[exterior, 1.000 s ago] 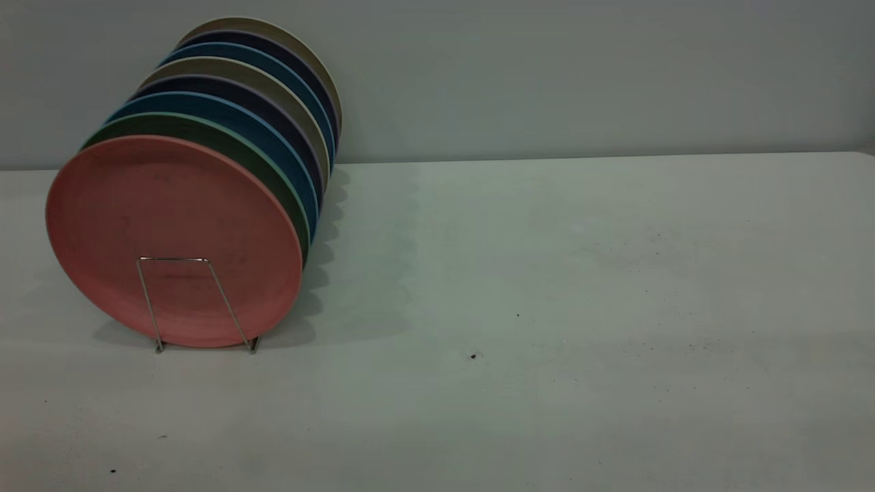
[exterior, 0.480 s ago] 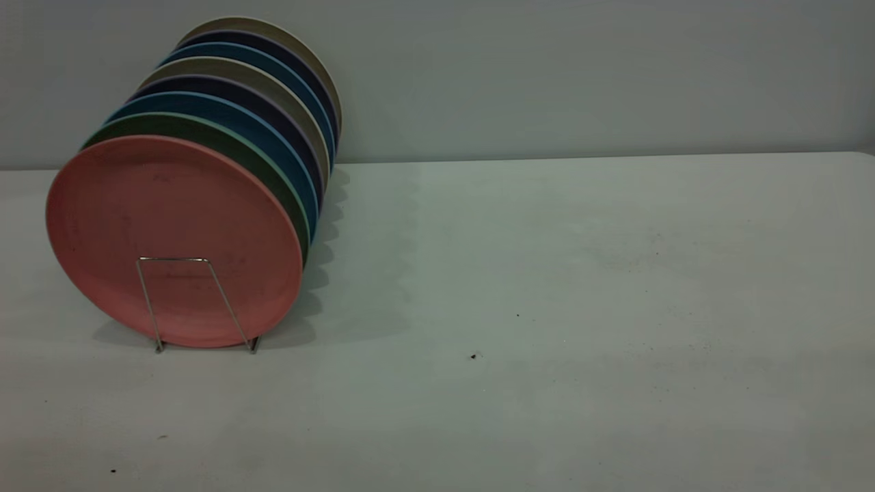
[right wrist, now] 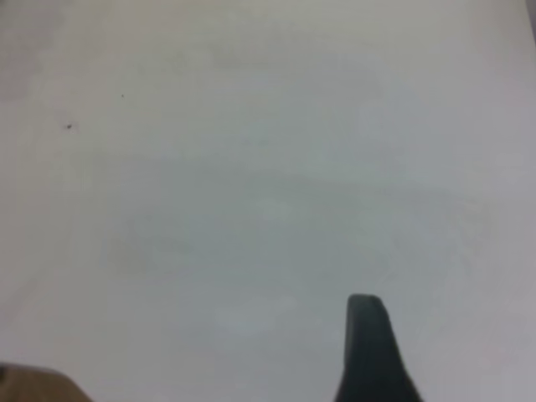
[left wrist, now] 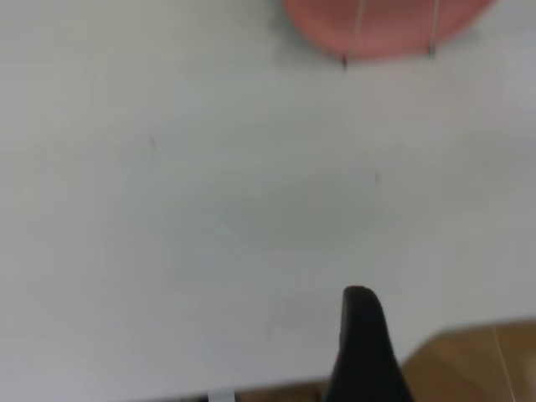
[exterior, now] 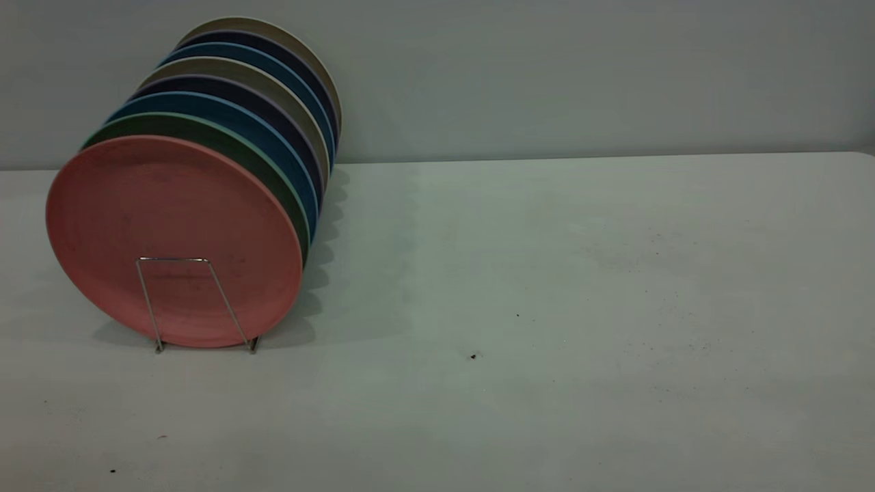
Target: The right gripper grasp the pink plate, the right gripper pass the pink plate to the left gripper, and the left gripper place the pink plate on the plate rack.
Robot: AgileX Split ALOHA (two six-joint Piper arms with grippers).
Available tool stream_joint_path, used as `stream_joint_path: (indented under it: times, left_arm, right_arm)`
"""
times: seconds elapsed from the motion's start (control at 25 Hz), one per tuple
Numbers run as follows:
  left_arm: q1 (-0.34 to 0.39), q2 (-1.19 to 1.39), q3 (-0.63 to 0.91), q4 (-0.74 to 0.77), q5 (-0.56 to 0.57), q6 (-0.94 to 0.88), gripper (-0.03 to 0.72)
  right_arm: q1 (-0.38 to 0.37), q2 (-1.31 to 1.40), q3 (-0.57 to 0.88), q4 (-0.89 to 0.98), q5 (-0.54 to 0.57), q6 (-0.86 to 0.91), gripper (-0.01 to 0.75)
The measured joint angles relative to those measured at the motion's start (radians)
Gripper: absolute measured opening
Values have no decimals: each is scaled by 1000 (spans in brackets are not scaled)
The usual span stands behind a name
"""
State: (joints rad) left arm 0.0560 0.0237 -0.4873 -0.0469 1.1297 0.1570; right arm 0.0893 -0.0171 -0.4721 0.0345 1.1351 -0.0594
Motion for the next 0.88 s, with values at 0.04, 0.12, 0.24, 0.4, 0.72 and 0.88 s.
stream_joint_path:
  times: [0.04,0.12,0.24,0.4,0.72,0.88]
  left_arm:
    - [0,-24,0,0,4,0,551]
    - [0,-43,0,-1,10,0,550]
    - [0,-46,0,-1,10,0,550]
    - [0,-46,0,-1,10,0,550]
    - [0,-46,0,-1,10,0,550]
    - [0,-46,0,-1,10,0,550]
  right_arm:
    - [0,0,0,0,0,0,493]
    - [0,0,0,0,1,0,493]
    - [0,0,0,0,1,0,493]
    - [0,0,0,0,1,0,493]
    - [0,-1,0,0,1,0,493]
    - [0,-1,0,0,1,0,493]
